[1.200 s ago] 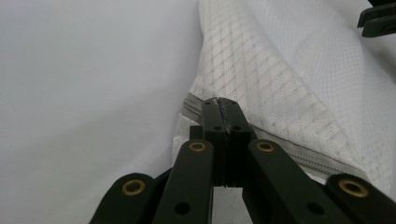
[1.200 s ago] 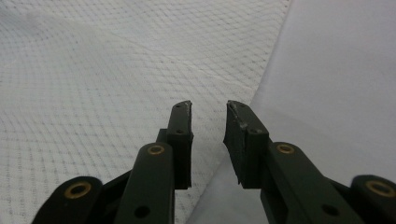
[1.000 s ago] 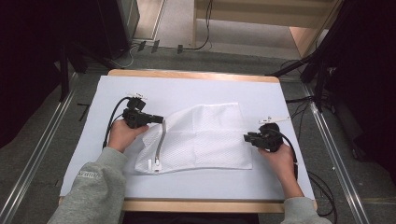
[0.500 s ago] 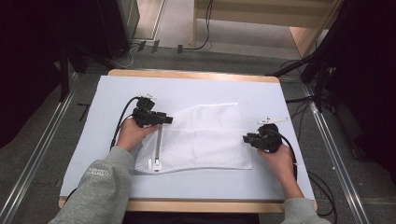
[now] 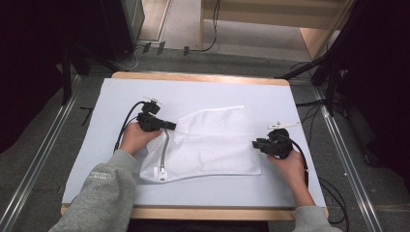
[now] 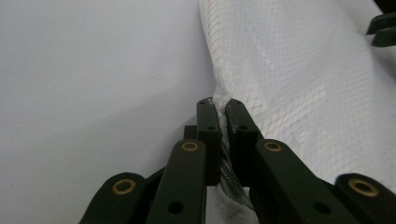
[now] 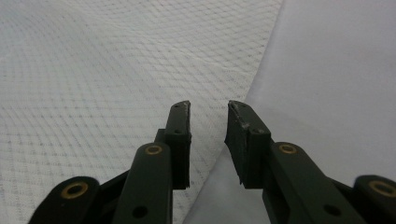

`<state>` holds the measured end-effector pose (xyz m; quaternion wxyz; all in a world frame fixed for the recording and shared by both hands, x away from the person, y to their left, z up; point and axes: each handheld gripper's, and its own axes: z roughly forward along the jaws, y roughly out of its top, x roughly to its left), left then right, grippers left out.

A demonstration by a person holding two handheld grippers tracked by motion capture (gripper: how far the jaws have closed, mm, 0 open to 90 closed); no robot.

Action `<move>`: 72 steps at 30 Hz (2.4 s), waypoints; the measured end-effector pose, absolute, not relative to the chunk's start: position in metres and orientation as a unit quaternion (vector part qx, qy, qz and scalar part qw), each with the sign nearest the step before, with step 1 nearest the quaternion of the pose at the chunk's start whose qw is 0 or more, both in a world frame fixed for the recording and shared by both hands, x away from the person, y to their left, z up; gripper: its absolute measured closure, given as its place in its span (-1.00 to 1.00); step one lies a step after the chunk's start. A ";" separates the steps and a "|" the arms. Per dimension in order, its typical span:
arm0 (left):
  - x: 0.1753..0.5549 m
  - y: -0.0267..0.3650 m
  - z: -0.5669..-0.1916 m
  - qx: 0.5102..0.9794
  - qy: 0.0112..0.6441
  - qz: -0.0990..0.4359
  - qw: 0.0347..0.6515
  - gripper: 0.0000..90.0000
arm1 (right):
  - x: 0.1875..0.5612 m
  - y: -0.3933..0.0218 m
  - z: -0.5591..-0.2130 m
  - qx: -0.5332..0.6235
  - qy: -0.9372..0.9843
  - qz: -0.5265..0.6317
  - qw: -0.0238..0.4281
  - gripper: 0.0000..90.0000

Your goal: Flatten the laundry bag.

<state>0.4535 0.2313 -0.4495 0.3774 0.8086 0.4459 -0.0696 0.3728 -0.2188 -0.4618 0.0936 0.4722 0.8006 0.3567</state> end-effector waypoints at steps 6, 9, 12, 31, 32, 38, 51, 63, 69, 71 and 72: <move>0.441 0.238 -0.413 0.805 0.443 -0.004 0.395 0.93 | 0.373 -0.219 -0.462 0.471 0.801 0.357 0.094 0.59; 0.433 0.241 -0.399 0.804 0.441 0.048 0.396 0.92 | 0.373 -0.217 -0.462 0.471 0.801 0.357 0.091 0.59; 0.431 0.246 -0.392 0.799 0.446 0.049 0.400 0.91 | 0.373 -0.216 -0.462 0.471 0.802 0.357 0.090 0.59; 0.431 0.252 -0.415 0.792 0.471 0.005 0.388 0.85 | 0.359 -0.179 -0.473 0.444 0.816 0.358 0.093 0.56; 0.431 0.252 -0.415 0.792 0.471 0.005 0.388 0.85 | 0.358 -0.177 -0.472 0.444 0.818 0.351 0.105 0.68; 0.430 0.253 -0.415 0.792 0.470 0.004 0.390 0.82 | 0.362 -0.177 -0.468 0.454 0.821 0.335 0.084 1.00; 0.429 0.246 -0.418 0.796 0.466 -0.010 0.386 0.77 | 0.349 -0.200 -0.453 0.455 0.811 0.360 0.080 1.00; 0.417 0.240 -0.413 0.795 0.446 -0.039 0.409 0.37 | 0.339 -0.250 -0.446 0.490 0.789 0.358 0.095 1.00; 0.418 0.251 -0.413 0.787 0.459 -0.028 0.411 0.34 | 0.337 -0.269 -0.450 0.504 0.786 0.345 0.098 1.00; 0.420 0.254 -0.415 0.783 0.466 -0.025 0.411 0.34 | 0.339 -0.277 -0.452 0.512 0.783 0.339 0.099 1.00; 0.420 0.254 -0.415 0.783 0.466 -0.025 0.411 0.34 | 0.339 -0.277 -0.452 0.512 0.783 0.339 0.099 1.00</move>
